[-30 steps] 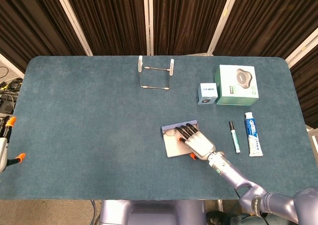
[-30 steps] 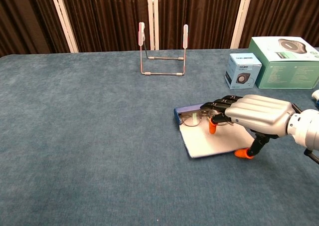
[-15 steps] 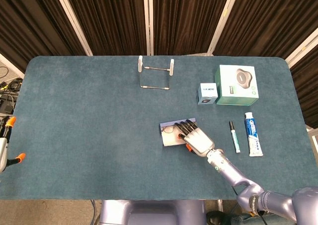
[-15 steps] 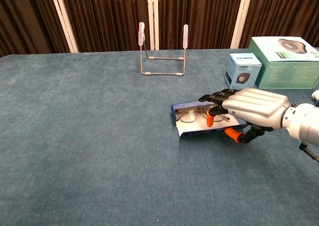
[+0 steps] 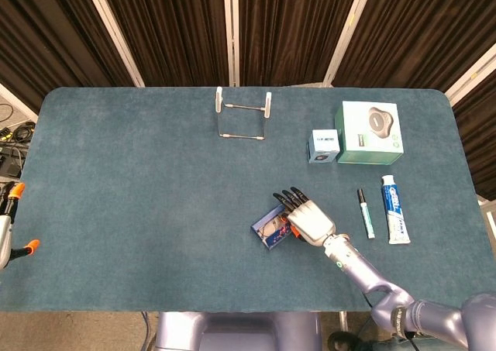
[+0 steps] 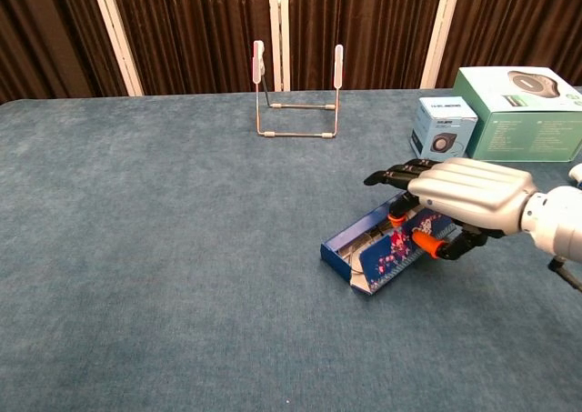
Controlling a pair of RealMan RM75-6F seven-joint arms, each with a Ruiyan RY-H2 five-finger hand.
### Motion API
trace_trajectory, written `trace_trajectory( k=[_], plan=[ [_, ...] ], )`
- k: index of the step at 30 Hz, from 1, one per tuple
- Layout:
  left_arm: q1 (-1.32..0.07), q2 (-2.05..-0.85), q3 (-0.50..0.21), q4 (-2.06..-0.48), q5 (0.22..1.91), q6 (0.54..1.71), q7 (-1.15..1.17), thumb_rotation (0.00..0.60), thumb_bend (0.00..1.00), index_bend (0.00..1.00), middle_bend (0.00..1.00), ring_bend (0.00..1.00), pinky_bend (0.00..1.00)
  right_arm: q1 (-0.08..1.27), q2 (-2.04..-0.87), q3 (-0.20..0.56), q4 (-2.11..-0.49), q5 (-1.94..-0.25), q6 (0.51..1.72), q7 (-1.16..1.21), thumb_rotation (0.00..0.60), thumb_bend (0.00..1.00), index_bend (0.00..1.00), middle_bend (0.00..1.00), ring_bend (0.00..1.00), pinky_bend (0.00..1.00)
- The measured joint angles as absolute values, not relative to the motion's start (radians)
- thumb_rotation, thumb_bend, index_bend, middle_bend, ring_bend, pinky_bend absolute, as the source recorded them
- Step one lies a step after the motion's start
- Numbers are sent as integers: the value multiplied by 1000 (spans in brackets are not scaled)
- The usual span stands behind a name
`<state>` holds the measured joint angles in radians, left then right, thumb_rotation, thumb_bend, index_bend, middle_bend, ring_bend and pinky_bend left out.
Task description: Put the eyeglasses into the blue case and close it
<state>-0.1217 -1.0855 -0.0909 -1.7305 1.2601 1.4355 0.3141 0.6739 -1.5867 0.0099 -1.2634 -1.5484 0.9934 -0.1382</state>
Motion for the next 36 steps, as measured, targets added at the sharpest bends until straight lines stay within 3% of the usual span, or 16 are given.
trace_trajectory(
  k=[16,36],
  plan=[
    [-107,-1066,-73,-1759,1309,1458,294,600,0,0,0,0,0,650,-1336,-67,-1553,-1652,1029,-203,600,503,677,53,0,0],
    [-116,-1072,-79,-1748,1284,1435,301,600,0,0,0,0,0,689,-1437,-43,-1513,-1611,914,-320,600,501,633,43,0,0]
  ],
)
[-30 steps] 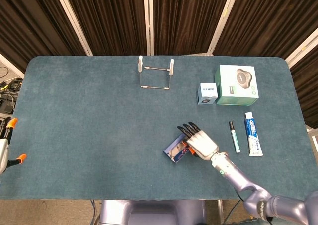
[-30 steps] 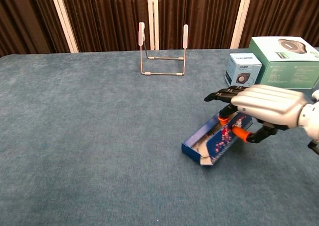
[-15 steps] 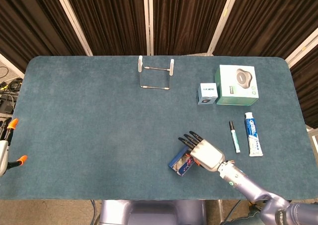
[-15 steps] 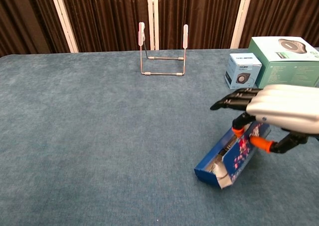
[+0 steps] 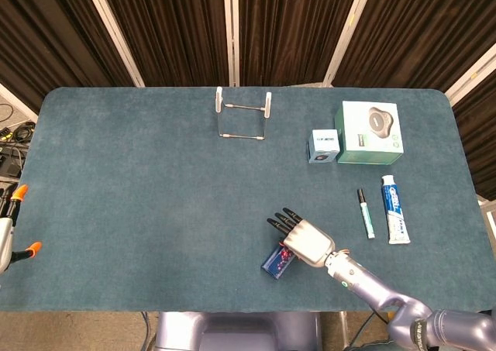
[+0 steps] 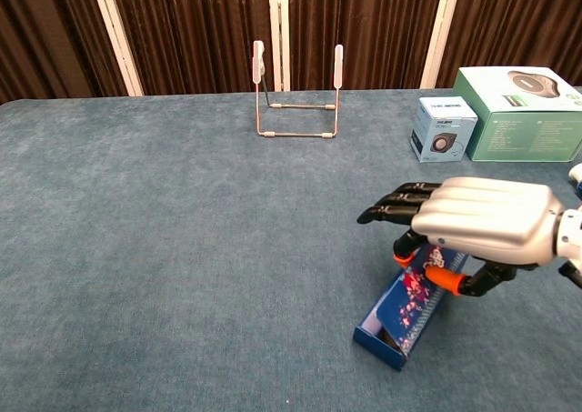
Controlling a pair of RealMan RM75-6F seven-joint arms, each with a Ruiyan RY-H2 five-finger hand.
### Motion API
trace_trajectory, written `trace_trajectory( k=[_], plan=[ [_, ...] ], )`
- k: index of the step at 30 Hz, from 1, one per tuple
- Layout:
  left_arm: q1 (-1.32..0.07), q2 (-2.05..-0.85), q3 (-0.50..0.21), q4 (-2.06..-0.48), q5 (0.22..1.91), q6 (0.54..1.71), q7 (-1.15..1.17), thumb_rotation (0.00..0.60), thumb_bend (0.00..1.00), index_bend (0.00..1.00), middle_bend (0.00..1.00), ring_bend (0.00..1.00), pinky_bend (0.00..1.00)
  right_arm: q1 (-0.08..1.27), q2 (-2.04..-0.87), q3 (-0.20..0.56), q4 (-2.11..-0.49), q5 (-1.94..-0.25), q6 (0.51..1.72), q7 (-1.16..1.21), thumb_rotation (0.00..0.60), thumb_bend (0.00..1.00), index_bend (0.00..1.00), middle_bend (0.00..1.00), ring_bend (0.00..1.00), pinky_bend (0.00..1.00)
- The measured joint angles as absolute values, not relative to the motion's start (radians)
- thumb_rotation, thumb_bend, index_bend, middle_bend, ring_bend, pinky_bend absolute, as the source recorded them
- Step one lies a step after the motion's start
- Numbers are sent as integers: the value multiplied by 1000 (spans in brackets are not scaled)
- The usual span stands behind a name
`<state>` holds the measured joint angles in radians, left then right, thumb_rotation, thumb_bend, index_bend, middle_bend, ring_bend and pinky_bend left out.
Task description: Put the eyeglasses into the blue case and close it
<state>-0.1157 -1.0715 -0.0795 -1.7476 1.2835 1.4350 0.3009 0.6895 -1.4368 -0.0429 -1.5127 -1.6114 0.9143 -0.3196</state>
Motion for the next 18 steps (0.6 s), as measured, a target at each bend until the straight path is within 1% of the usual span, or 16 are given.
trace_trajectory(
  k=[1,3,4,6,7,8,9,12,14,18],
  plan=[
    [-116,-1072,-80,-1747,1283,1434,301,600,0,0,0,0,0,690,-1439,-42,-1512,-1611,913,-320,600,499,600,40,0,0],
    [-117,-1073,-81,-1744,1279,1432,302,600,0,0,0,0,0,690,-1445,-41,-1506,-1612,915,-320,600,475,437,29,0,0],
    [-118,-1074,-82,-1742,1277,1430,302,600,0,0,0,0,0,689,-1450,-40,-1501,-1614,923,-320,600,457,375,26,0,0],
    [-119,-1074,-83,-1740,1274,1428,301,600,0,0,0,0,0,684,-1459,-37,-1491,-1618,942,-317,600,365,213,12,0,0],
    [-120,-1075,-83,-1739,1273,1426,301,600,0,0,0,0,0,681,-1465,-34,-1485,-1623,959,-315,600,320,173,8,0,0],
    [-121,-1075,-83,-1737,1272,1425,301,600,0,0,0,0,0,677,-1469,-32,-1480,-1626,973,-312,600,250,126,2,0,0],
    [-121,-1076,-83,-1736,1271,1424,301,600,0,0,0,0,0,674,-1474,-29,-1476,-1630,989,-308,600,181,93,0,0,0],
    [-122,-1077,-83,-1735,1270,1422,302,600,0,0,0,0,0,663,-1486,-19,-1468,-1644,1036,-294,600,44,61,0,0,0],
    [-123,-1078,-83,-1734,1269,1421,303,600,0,0,0,0,0,657,-1489,-11,-1470,-1647,1054,-283,600,16,53,0,0,0],
    [-124,-1079,-82,-1735,1270,1420,306,600,0,0,0,0,0,653,-1474,-5,-1506,-1636,1056,-260,600,15,29,0,0,0]
  ],
)
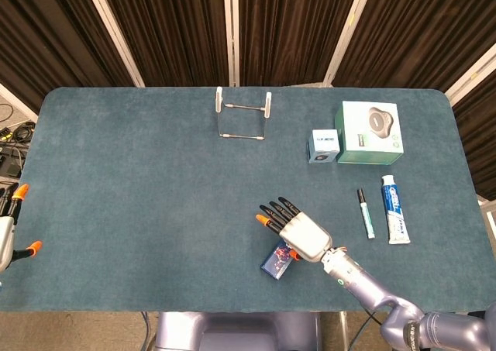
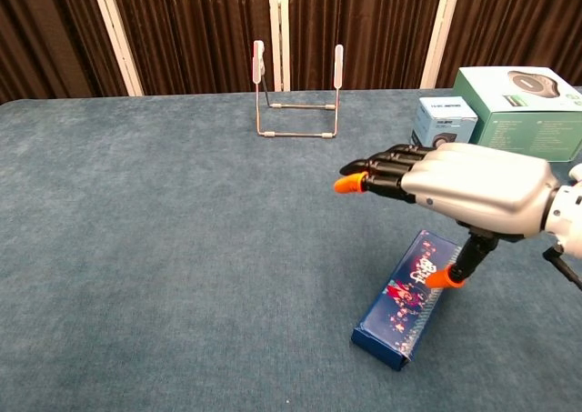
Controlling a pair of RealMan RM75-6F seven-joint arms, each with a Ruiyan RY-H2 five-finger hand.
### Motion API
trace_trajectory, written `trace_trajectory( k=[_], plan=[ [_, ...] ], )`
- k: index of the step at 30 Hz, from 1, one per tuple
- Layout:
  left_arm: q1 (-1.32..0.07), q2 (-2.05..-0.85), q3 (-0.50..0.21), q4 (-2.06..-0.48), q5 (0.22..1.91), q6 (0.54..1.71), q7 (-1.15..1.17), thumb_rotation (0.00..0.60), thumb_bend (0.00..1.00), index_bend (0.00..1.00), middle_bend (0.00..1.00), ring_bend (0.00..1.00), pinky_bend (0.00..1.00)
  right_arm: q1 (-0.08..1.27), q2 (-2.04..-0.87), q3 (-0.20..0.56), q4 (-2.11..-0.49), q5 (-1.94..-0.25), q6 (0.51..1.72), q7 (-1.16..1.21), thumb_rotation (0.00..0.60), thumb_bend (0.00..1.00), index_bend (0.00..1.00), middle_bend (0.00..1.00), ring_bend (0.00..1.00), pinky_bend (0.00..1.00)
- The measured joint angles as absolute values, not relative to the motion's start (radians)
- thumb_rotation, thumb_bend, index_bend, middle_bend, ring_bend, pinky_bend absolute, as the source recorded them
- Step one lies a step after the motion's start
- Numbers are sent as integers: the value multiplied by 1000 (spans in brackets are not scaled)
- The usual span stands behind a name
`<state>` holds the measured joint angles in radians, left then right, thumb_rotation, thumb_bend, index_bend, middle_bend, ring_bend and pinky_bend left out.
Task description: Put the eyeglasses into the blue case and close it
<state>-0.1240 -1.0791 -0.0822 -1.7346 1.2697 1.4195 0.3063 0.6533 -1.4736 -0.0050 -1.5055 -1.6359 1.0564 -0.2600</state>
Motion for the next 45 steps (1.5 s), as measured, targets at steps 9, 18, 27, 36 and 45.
trace_trajectory(
  k=[9,18,27,36,45],
  plan=[
    [-124,-1084,-79,-1739,1274,1423,319,600,0,0,0,0,0,716,-1359,-34,-1597,-1567,824,-268,600,18,0,0,0,0],
    [-129,-1091,-78,-1738,1268,1416,334,600,0,0,0,0,0,750,-1407,-48,-1538,-1586,796,-286,600,89,133,52,0,0],
    [-134,-1091,-82,-1721,1247,1398,320,600,0,0,0,0,0,760,-1449,-53,-1484,-1601,797,-280,600,225,444,350,66,0],
    [-135,-1090,-83,-1722,1247,1399,317,600,0,0,0,0,0,760,-1463,-59,-1473,-1600,801,-265,600,244,319,210,86,0],
    [-133,-1085,-80,-1730,1255,1403,312,600,0,0,0,0,0,723,-1420,-54,-1533,-1582,867,-360,600,157,23,0,0,0]
  ],
)
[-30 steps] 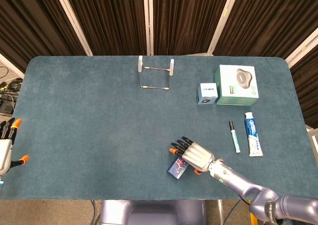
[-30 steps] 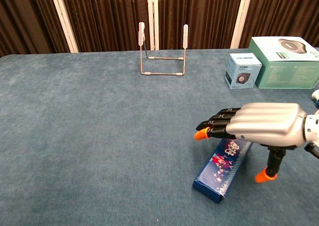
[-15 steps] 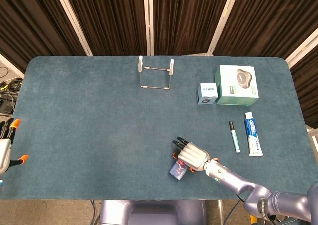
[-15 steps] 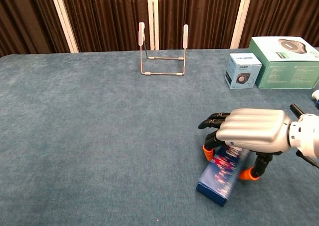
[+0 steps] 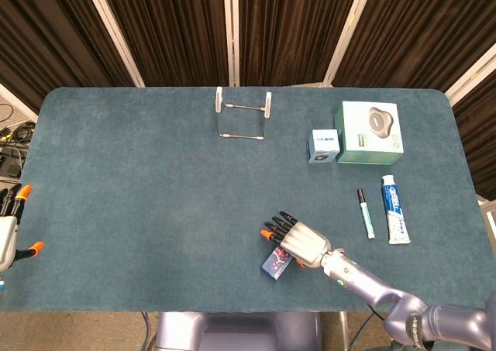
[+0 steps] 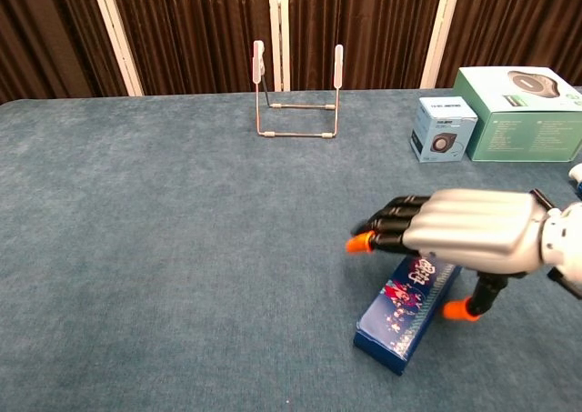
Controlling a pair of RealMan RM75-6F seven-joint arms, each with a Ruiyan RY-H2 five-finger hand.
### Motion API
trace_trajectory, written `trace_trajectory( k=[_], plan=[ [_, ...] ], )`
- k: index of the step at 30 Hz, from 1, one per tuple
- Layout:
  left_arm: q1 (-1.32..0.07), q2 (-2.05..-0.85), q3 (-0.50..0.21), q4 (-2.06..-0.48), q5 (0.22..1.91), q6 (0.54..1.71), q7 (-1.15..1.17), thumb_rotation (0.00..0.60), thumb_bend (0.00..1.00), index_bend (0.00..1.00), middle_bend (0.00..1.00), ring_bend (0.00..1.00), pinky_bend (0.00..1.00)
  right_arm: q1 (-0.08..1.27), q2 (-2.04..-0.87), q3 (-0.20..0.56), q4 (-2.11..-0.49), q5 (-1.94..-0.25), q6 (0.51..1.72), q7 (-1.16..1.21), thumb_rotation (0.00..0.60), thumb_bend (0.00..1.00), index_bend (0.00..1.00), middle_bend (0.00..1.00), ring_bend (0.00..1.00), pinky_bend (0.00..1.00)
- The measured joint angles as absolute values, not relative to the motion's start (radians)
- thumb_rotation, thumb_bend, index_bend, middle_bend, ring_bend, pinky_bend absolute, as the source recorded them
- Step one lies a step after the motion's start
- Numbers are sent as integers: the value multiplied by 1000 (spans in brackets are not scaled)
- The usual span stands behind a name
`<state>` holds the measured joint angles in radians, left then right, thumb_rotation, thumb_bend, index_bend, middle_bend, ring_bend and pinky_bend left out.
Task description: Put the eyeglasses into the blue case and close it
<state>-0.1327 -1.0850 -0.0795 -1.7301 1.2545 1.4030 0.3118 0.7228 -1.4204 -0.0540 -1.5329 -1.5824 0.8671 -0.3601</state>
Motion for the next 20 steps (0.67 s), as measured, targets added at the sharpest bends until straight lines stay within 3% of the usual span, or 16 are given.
trace_trajectory(
  k=[6,10,15,20],
  plan=[
    [-122,-1070,-76,-1746,1282,1427,289,600,0,0,0,0,0,664,-1309,-60,-1631,-1588,980,-380,600,154,23,0,0,0],
    [-109,-1058,-71,-1760,1314,1457,274,600,0,0,0,0,0,599,-1243,-66,-1665,-1615,1120,-325,600,128,23,0,0,0],
    [-89,-1046,-62,-1779,1358,1502,268,600,0,0,0,0,0,495,-1185,-64,-1678,-1632,1311,-263,600,2,1,0,0,0],
    [-61,-1041,-53,-1793,1413,1567,264,600,0,0,0,0,0,358,-1153,-56,-1689,-1618,1491,-185,600,0,0,0,0,0]
  ],
)
